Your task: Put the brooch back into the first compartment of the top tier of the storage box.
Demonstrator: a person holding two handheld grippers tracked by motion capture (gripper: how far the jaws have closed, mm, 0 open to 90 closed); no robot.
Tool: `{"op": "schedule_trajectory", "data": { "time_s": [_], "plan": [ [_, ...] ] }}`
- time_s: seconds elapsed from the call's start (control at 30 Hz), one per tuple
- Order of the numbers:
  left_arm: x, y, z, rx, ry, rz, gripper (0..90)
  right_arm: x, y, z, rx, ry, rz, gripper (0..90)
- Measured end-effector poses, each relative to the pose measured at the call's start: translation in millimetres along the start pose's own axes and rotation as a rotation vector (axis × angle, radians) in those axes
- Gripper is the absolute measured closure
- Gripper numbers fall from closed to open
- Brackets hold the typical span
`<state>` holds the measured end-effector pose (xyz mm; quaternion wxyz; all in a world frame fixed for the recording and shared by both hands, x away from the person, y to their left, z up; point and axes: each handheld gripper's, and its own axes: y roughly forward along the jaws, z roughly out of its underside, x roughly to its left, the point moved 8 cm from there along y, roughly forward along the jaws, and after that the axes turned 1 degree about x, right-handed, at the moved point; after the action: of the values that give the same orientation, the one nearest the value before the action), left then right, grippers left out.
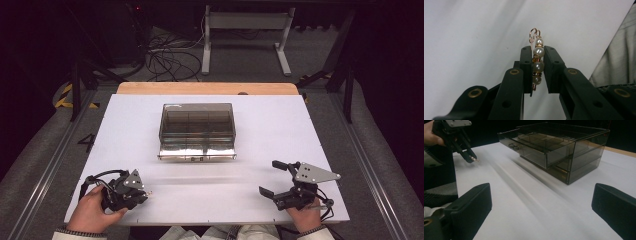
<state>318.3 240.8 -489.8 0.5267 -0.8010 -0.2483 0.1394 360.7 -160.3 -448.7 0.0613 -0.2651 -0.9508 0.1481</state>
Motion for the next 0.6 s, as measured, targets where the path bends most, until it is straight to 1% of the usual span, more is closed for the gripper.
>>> {"op": "schedule_trajectory", "data": {
  "time_s": [0.07,0.17,0.23,0.3,0.5,0.57,0.6],
  "plan": [
    [0.5,-3.9,-2.5,-0.031,-0.005,0.002,79.1,-0.3,-0.1,0.0,-0.001,0.001,0.001,3.4],
    [2.2,-9.5,-6.2,-0.078,-0.014,-0.005,79.0,-0.4,-0.1,0.2,0.0,0.001,0.003,3.4],
    [5.2,-12.3,-7.7,-0.1,-0.023,-0.03,79.0,-0.4,-0.1,0.3,0.0,0.001,0.003,3.4],
    [7.1,-15.2,-8.8,-0.121,-0.034,-0.046,79.0,-0.4,-0.1,0.3,-0.001,0.001,0.004,3.4],
    [10.9,-27.4,-14.7,-0.22,-0.062,-0.067,79.0,-0.4,-0.4,0.7,0.001,0.003,0.006,3.4],
    [12.3,-30.9,-16.2,-0.248,-0.069,-0.08,79.0,-0.3,-0.6,0.8,0.0,0.001,0.006,3.4],
    [12.8,-32.0,-16.4,-0.254,-0.07,-0.086,79.0,-0.4,-0.7,0.9,0.0,-0.001,0.006,3.4]
  ]
}}
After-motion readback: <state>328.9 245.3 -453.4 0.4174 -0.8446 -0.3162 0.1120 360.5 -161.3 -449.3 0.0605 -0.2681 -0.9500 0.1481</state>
